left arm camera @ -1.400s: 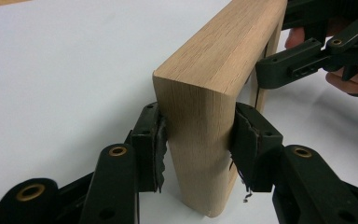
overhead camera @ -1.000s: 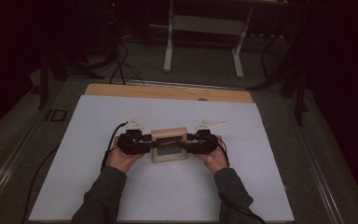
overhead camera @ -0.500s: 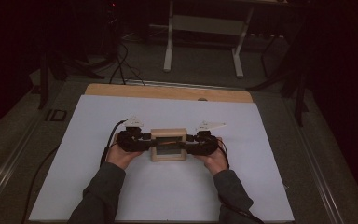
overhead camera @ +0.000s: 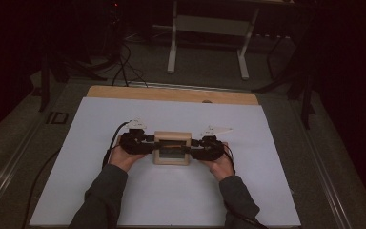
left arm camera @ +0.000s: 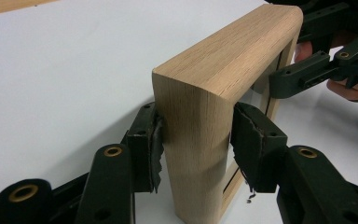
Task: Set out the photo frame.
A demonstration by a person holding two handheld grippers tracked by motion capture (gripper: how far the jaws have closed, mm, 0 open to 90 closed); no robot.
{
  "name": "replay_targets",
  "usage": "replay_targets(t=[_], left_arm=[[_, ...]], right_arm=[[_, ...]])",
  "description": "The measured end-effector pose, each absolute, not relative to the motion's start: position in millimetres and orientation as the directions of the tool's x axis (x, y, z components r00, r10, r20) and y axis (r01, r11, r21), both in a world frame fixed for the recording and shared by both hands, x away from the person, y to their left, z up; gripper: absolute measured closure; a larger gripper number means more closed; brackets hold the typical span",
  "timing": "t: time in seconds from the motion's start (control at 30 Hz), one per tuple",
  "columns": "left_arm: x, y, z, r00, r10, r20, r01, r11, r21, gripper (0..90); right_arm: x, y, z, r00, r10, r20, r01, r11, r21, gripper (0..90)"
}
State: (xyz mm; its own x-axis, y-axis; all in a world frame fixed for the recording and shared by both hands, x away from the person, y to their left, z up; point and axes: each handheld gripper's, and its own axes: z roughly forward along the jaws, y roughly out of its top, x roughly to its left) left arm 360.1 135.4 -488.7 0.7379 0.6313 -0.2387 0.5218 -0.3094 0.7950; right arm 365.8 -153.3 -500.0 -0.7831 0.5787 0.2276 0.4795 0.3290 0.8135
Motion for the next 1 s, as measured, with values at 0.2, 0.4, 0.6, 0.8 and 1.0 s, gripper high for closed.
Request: replay_targets(t=[0.2, 0.4, 0.6, 0.8, 1.0], left_arm=[[359.3, 134.8, -488.2, 0.734, 0.637, -0.236, 0.524, -0.310, 0.793, 54.2], [356.0, 132.2, -486.9, 0.718, 0.658, -0.227, 0.532, -0.308, 0.789, 53.8], [353.1, 132.0, -487.0, 0.709, 0.668, -0.227, 0.537, -0.302, 0.788, 53.8], [353.1, 131.6, -486.8, 0.699, 0.675, -0.236, 0.547, -0.293, 0.784, 53.8], [353.5, 131.7, -487.2, 0.696, 0.674, -0.250, 0.556, -0.285, 0.781, 53.0]], right_arm=[[366.3, -153.9, -500.2, -0.786, 0.575, 0.229, 0.478, 0.330, 0.814, 54.0], [367.3, -154.0, -500.3, -0.789, 0.570, 0.230, 0.477, 0.330, 0.815, 54.0], [368.0, -153.2, -499.7, -0.791, 0.568, 0.228, 0.475, 0.334, 0.814, 53.5], [369.0, -152.7, -499.6, -0.791, 0.568, 0.229, 0.476, 0.335, 0.813, 53.3], [369.4, -152.9, -499.4, -0.792, 0.566, 0.230, 0.477, 0.338, 0.812, 53.0]])
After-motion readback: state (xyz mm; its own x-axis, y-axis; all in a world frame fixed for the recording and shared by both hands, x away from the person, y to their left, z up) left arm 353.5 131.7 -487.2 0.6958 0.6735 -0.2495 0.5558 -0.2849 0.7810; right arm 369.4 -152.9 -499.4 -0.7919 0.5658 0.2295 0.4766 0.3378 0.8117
